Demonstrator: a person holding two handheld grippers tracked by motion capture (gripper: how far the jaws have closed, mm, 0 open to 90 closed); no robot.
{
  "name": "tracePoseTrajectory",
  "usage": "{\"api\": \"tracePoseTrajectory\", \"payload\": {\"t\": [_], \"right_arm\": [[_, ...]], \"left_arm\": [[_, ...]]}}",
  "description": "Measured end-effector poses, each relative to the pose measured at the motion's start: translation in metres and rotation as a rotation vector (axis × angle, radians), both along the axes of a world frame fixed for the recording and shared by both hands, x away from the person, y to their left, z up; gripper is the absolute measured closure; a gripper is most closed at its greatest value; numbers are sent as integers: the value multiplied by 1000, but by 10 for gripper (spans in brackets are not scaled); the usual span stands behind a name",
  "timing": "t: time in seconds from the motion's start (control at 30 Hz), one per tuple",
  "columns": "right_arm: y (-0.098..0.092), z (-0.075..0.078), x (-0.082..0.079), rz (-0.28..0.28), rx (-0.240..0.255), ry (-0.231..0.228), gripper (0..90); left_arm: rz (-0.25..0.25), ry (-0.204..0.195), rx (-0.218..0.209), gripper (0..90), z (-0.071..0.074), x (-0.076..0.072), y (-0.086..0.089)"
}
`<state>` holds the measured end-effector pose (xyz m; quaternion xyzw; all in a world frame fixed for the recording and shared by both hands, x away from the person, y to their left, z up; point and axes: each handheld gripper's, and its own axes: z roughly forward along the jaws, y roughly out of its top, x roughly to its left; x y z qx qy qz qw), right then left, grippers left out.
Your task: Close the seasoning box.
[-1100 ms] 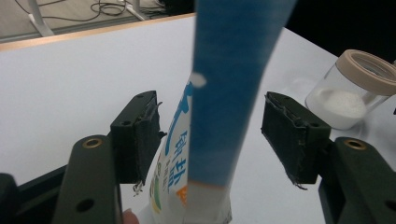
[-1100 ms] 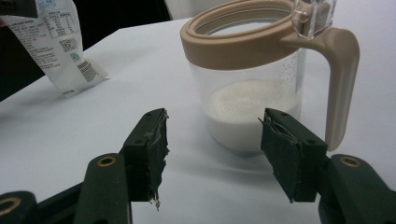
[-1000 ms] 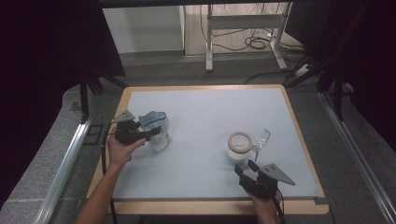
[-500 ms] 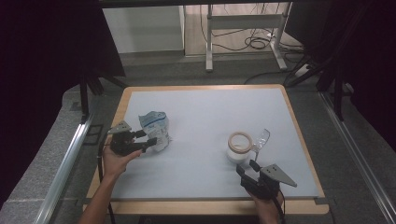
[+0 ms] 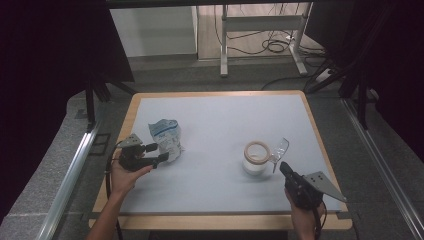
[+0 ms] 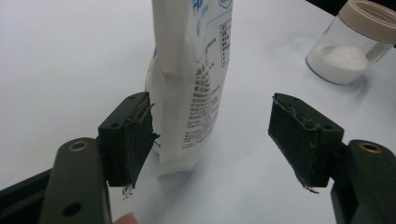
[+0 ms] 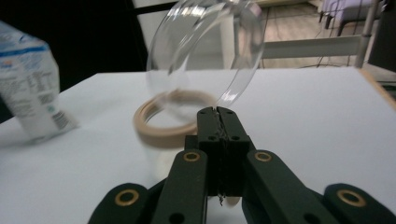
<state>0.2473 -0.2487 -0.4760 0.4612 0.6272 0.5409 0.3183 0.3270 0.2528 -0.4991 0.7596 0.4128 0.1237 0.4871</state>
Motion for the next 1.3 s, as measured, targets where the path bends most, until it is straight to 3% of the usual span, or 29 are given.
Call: {"api": "tracePoseTrajectory", "payload": {"t": [0.1,0.3,0.7,1.3], "right_arm": [[-2,8,8,-15,8,-13,898],[-8,17,21,-29,24,-31,899],[-12,12,33,-7,16,-7,900],[7,12,37,50,-9,-1,899]], "left_arm": [[6,-1,21,303,-1,-2,-1],[8,5,21,301,-4,-4,1],[-4,13,27,302,-10,-9,0],[-21,22,24,302,-15,-13,-1]]}}
